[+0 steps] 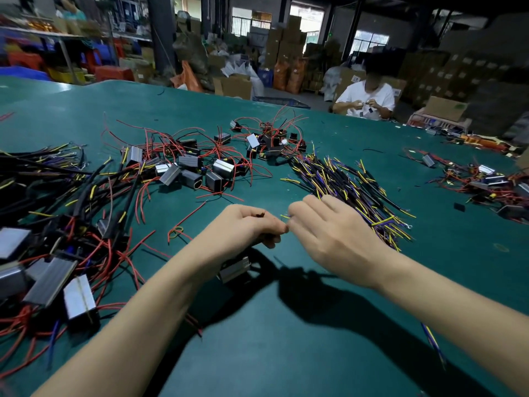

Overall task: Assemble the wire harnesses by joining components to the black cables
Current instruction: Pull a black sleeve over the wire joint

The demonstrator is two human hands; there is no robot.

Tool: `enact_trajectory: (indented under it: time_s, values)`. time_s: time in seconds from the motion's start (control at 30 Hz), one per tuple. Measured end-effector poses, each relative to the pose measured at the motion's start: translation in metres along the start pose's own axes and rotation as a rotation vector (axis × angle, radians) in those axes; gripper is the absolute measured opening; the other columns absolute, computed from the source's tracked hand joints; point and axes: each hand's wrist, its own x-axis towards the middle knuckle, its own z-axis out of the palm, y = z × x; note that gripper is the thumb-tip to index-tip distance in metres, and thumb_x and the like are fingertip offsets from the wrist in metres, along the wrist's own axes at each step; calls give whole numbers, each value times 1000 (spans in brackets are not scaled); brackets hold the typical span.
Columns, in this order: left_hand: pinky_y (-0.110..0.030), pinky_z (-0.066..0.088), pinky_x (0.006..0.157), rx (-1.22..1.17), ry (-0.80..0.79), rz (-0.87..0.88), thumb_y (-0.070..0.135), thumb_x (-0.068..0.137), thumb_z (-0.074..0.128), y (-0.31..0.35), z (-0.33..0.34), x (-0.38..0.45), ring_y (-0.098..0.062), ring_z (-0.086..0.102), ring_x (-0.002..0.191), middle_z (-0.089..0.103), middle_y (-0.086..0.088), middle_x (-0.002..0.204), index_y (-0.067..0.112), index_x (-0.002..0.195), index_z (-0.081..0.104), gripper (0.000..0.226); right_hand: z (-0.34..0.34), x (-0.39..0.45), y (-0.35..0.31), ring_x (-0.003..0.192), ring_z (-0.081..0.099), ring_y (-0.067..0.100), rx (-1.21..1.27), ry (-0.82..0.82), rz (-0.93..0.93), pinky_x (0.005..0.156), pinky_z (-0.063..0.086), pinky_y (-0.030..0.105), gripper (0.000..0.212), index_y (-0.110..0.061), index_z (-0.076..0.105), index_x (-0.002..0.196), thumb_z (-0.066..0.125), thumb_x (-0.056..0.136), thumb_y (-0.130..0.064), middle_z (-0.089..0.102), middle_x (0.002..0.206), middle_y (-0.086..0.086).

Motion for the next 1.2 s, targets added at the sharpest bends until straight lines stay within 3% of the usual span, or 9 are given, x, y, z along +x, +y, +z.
enact_trajectory:
  time_s: [0.17, 0.27, 0.37, 0.57, 0.67, 0.77, 0.9, 1.03, 1.2]
  values:
    - [-22, 47, 64, 210, 100, 137, 7, 86, 66, -13, 5, 0, -8, 55, 59, 65, -5, 66, 14, 72, 65, 15, -1, -2, 2, 71, 55, 26, 481, -244, 337, 68, 45, 38, 7, -10, 60, 93, 53, 94, -13, 63, 87, 3]
    - [-25, 45, 63, 367, 164, 254, 11, 85, 67, -17, 7, -1, -12, 53, 62, 68, -8, 71, 15, 74, 67, 12, -1, -6, 3, 66, 53, -1, 796, -265, 487, 62, 38, 12, 5, -11, 61, 96, 60, 92, -14, 57, 71, -16]
    - [-24, 45, 60, 450, 186, 358, 13, 84, 69, -18, 10, -3, -11, 56, 60, 66, 5, 65, 18, 75, 68, 11, -3, -6, 7, 60, 51, -11, 871, -210, 561, 56, 34, 4, 3, -10, 65, 86, 67, 87, -9, 51, 62, -22]
    - [-25, 45, 61, 502, 142, 316, 17, 84, 68, -19, 13, -3, -7, 53, 57, 67, 5, 66, 21, 73, 68, 12, -6, -7, 2, 75, 54, 15, 540, -302, 438, 70, 41, 35, 7, -19, 58, 84, 61, 89, -14, 55, 81, -9]
    - [-17, 42, 59, 396, 81, 185, 7, 84, 65, -12, 10, 1, -3, 48, 55, 64, 2, 61, 12, 69, 67, 16, -8, -2, -5, 67, 54, 23, 73, -225, 153, 62, 39, 33, 18, -17, 56, 78, 47, 82, -2, 56, 74, 0]
    - [-9, 41, 56, 261, 24, 88, 2, 85, 63, -8, 3, 2, 0, 51, 52, 62, 7, 55, 11, 65, 65, 22, -5, -3, -8, 61, 52, 24, -31, -127, 71, 58, 40, 31, 22, -15, 58, 75, 45, 85, -1, 57, 72, 3]
    - [-20, 44, 62, 382, 92, 158, 12, 85, 67, -17, 5, 2, -5, 51, 58, 62, 8, 62, 18, 72, 66, 15, 0, -7, -6, 71, 58, 16, 495, -133, 423, 73, 44, 35, 4, -15, 60, 89, 64, 88, -13, 64, 80, -5]
    - [-19, 42, 61, 326, 133, 199, 18, 82, 73, -22, 1, 5, -4, 50, 57, 64, 9, 63, 24, 70, 67, 14, -2, -10, -1, 62, 55, -6, 1116, -183, 830, 65, 38, 6, 34, -21, 55, 112, 72, 83, -18, 70, 79, -8]
    - [-10, 42, 61, 345, 106, 205, 15, 80, 75, -21, -2, 5, 4, 52, 55, 64, 19, 58, 27, 70, 67, 17, 0, -11, 1, 70, 59, 2, 1494, -261, 1021, 69, 44, 8, 15, -13, 70, 98, 55, 95, -16, 73, 76, -3]
